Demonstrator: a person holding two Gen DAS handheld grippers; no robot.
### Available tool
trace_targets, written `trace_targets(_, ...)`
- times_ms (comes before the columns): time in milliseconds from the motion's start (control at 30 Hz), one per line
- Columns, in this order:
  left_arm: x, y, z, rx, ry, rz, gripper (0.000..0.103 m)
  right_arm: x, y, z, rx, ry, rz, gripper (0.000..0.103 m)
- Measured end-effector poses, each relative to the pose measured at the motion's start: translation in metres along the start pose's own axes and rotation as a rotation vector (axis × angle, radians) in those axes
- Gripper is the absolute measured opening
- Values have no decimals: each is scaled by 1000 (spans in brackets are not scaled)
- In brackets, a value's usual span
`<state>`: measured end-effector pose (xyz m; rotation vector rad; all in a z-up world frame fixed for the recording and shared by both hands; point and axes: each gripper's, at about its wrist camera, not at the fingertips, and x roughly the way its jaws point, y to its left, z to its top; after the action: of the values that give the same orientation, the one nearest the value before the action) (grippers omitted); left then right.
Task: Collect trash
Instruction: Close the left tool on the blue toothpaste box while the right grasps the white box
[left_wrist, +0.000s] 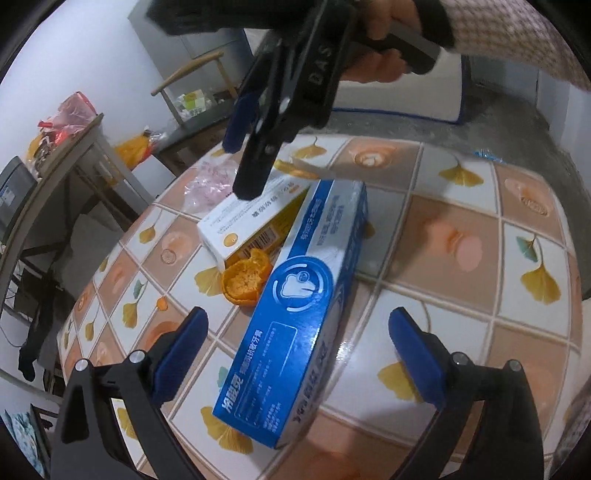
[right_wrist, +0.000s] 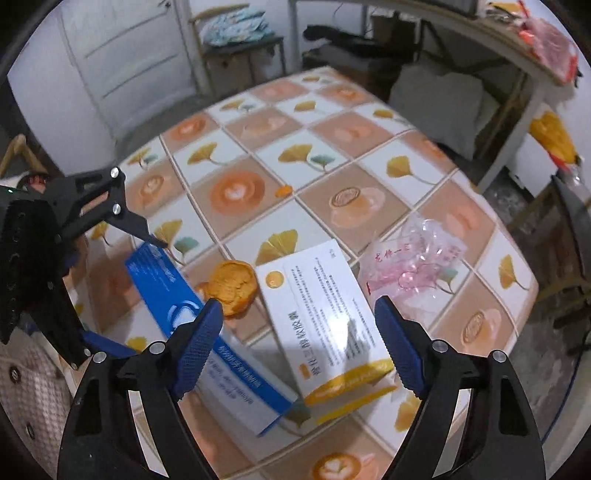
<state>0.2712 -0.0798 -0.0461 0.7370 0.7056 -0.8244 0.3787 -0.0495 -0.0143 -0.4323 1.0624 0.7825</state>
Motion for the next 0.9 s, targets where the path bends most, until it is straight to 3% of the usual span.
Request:
trace_targets(267,18,7,1,7,38,-47,86,34,-6,0,-49,87,18,79)
trace_targets(500,29,6,2,29,77,-70,70,43,-10,2,-77,108,11,81)
trace_targets(733,32,8,3,23,83,-81,68,48,-13,2,-97,137,20,81)
trace_targets(900,33,8,3,25,84,-82,59,60,-12,-1,-105,173,18,82)
